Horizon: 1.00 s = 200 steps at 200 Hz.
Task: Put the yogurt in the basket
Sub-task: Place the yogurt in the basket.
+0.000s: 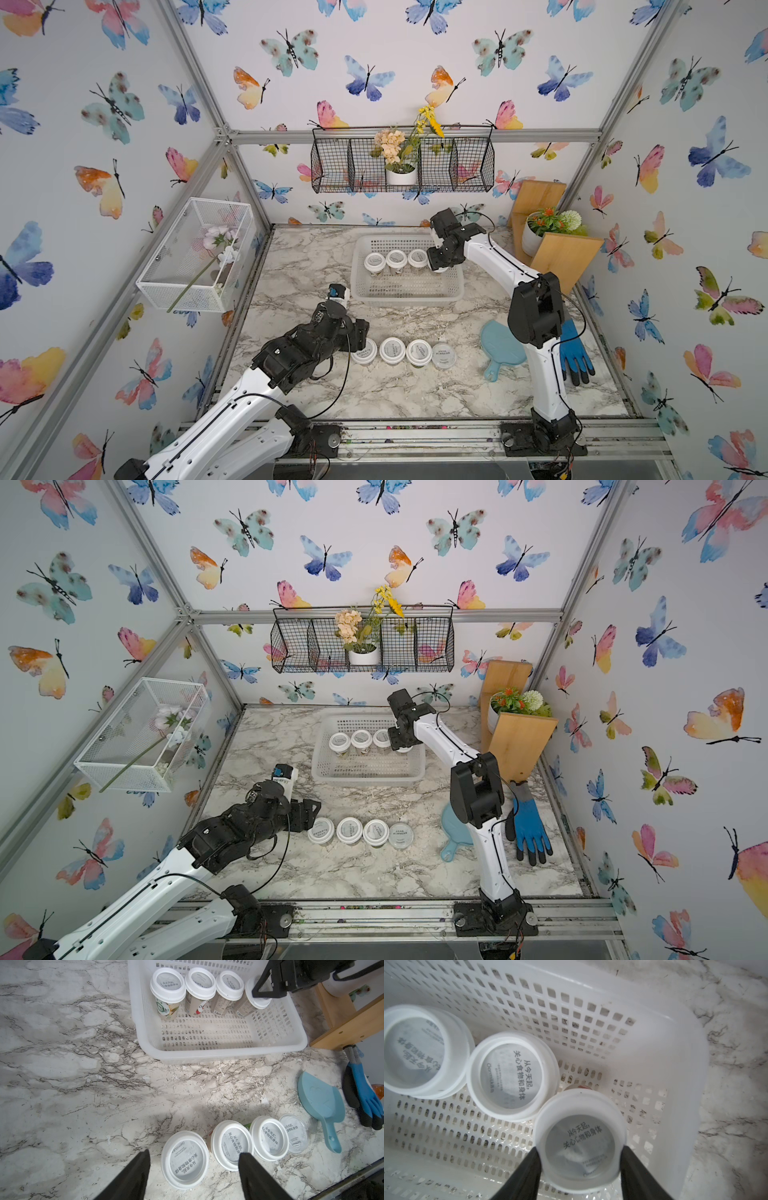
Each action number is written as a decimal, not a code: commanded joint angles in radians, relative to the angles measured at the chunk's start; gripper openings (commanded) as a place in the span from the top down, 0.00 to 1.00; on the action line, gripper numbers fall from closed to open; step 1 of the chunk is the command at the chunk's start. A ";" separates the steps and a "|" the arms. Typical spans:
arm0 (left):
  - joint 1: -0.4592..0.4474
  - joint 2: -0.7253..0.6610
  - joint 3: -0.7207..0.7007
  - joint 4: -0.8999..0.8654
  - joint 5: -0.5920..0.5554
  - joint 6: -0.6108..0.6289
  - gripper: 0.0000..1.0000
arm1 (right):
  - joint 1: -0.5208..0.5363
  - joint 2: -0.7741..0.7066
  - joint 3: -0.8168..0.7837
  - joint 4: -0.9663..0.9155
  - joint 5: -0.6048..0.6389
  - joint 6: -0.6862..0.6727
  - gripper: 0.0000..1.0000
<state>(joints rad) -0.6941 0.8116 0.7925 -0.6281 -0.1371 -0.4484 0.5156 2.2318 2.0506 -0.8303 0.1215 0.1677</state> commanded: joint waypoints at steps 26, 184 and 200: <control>-0.001 -0.016 -0.011 0.015 0.041 0.017 0.27 | -0.020 0.051 0.073 -0.010 0.024 0.021 0.42; -0.003 -0.009 -0.012 0.016 0.045 0.017 0.28 | -0.031 0.120 0.112 -0.009 0.015 0.020 0.31; -0.004 -0.008 -0.013 0.015 0.045 0.017 0.28 | -0.031 0.114 0.106 -0.002 0.017 0.020 0.23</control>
<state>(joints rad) -0.6945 0.8032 0.7925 -0.6247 -0.1143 -0.4446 0.4896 2.3245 2.1517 -0.8352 0.1276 0.1829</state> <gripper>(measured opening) 0.725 0.719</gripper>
